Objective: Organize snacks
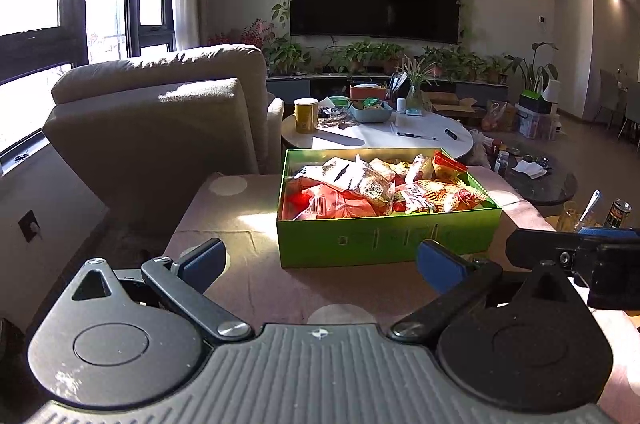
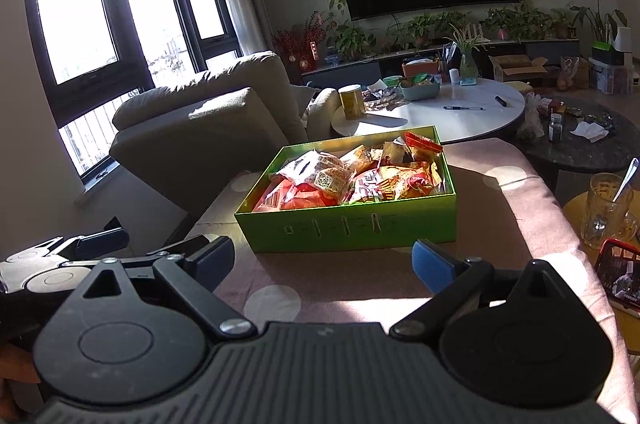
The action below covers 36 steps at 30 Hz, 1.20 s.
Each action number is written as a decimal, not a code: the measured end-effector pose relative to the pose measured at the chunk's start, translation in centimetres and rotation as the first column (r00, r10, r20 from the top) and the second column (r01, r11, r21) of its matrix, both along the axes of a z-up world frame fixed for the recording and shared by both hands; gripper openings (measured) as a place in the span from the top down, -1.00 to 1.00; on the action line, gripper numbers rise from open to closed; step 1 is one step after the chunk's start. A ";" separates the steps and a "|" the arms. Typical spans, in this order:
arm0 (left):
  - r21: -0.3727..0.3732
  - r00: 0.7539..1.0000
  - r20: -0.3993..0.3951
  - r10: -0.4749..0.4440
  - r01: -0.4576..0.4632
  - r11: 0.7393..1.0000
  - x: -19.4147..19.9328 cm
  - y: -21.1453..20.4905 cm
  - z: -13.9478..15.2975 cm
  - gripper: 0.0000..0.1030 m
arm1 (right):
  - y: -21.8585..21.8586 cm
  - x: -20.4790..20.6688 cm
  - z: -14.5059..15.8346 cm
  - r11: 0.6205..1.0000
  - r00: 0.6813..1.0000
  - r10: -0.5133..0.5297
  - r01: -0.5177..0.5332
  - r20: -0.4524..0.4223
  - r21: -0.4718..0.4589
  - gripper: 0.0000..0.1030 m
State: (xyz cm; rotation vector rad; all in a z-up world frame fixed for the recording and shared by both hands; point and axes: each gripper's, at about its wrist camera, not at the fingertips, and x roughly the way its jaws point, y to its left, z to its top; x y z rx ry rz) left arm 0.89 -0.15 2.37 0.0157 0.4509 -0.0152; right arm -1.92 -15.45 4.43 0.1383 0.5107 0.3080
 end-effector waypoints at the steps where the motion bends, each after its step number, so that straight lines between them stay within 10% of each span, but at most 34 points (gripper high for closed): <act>1: 0.001 1.000 -0.001 -0.001 0.001 1.000 0.0 0.0 0.0 -0.99 | 0.0 -0.1 0.0 1.000 1.000 0.000 0.000 -0.001 0.000 -0.57; 36: -0.005 1.000 -0.007 -0.005 0.004 1.000 -0.4 0.1 -0.3 -0.99 | 0.3 -0.2 -0.3 1.000 1.000 0.002 -0.002 -0.010 -0.003 -0.57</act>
